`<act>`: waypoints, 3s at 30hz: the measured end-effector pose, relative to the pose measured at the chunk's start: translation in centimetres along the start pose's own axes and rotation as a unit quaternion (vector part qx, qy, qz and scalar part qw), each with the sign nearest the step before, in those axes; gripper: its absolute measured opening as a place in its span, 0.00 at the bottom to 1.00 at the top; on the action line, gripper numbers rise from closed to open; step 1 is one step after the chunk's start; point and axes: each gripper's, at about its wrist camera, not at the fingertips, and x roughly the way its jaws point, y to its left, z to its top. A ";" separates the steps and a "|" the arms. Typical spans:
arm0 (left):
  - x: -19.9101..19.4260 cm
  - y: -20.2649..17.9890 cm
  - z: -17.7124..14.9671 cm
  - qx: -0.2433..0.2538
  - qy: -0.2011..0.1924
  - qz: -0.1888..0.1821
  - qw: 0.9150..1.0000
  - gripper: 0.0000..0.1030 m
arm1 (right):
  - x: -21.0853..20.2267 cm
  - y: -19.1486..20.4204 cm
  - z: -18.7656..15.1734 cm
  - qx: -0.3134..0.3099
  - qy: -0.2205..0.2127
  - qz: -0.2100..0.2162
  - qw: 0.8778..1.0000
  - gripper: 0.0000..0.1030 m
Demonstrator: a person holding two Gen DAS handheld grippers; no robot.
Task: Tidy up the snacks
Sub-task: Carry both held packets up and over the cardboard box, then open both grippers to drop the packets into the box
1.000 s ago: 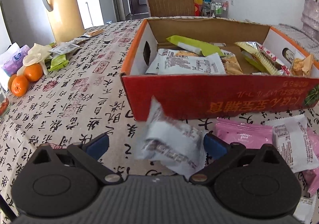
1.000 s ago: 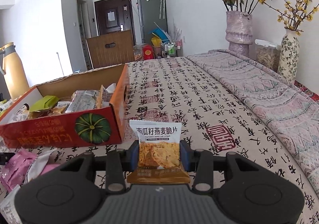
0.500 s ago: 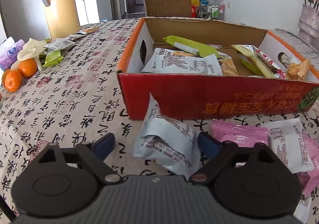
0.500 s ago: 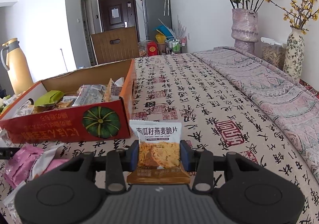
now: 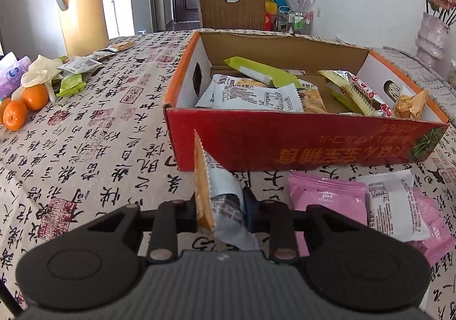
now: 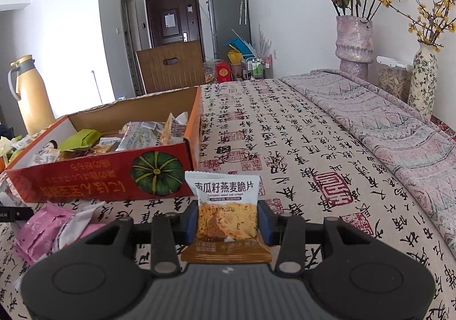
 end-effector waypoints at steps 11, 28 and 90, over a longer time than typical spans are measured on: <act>-2.8 0.3 -0.2 -0.009 -0.033 0.006 0.999 0.24 | -1.4 0.3 0.0 -0.002 -0.011 0.007 1.000 0.40; -7.6 -0.4 2.9 -0.005 -0.118 -0.016 0.993 0.22 | -2.8 3.4 2.0 -0.019 -0.046 0.052 0.997 0.40; 2.6 -0.9 11.5 -0.063 -0.132 0.008 0.989 1.00 | 8.9 9.7 10.1 -0.015 -0.068 0.109 0.992 1.00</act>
